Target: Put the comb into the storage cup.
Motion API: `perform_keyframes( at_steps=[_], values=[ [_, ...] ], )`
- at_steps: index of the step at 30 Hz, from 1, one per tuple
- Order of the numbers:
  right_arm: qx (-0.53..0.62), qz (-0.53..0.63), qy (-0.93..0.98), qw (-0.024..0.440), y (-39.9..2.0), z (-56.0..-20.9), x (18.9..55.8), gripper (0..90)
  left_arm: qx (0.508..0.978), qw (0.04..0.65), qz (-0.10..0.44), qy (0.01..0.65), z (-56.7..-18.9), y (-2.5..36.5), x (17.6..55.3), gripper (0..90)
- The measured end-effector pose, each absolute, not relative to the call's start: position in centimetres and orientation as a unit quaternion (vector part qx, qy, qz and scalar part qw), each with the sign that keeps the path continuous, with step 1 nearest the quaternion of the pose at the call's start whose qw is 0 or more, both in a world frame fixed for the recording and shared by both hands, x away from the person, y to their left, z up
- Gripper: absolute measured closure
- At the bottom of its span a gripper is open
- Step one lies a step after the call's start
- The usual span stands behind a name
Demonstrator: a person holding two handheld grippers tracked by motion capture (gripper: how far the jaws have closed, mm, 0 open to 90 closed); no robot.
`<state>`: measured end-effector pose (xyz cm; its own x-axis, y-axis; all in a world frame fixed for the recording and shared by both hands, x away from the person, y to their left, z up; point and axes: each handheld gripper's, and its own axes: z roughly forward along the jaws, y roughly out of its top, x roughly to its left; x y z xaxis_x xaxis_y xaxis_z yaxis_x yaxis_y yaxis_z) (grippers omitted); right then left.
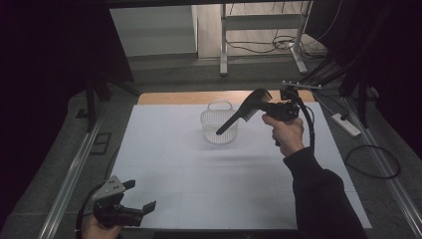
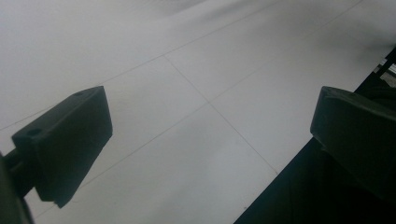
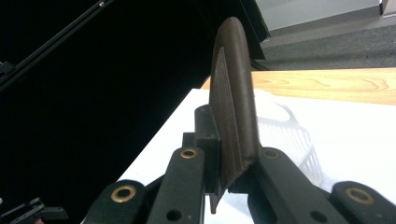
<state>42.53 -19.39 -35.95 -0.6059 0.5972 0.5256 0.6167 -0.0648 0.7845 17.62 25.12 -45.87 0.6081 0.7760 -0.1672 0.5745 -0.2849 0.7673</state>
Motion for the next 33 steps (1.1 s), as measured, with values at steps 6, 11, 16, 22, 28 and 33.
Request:
perform_keyframes(
  at_steps=[6,11,16,22,28,33],
  values=[
    [-0.447,-0.578,-0.683,0.002,-19.0,-35.8,43.2,85.8,0.793,0.419,0.119,0.426,-45.9,25.1,17.6,0.0],
    [-0.453,-0.576,-0.681,-0.004,-18.8,-35.8,43.9,85.8,0.794,0.419,0.118,0.425,-45.9,25.1,17.7,0.0],
    [-0.46,-0.574,-0.677,-0.011,-18.6,-35.7,44.7,85.8,0.794,0.419,0.117,0.426,-45.9,25.1,17.7,0.0],
    [-0.466,-0.572,-0.674,-0.019,-18.1,-35.7,45.5,85.8,0.794,0.419,0.116,0.425,-45.9,25.1,17.7,0.0],
    [-0.467,-0.569,-0.676,-0.026,-17.4,-35.8,46.1,85.8,0.793,0.419,0.114,0.427,-45.9,25.1,17.7,0.0],
    [-0.467,-0.565,-0.679,-0.033,-17.0,-35.9,46.4,85.8,0.793,0.419,0.114,0.427,-45.9,25.1,17.8,0.0]
  ],
)
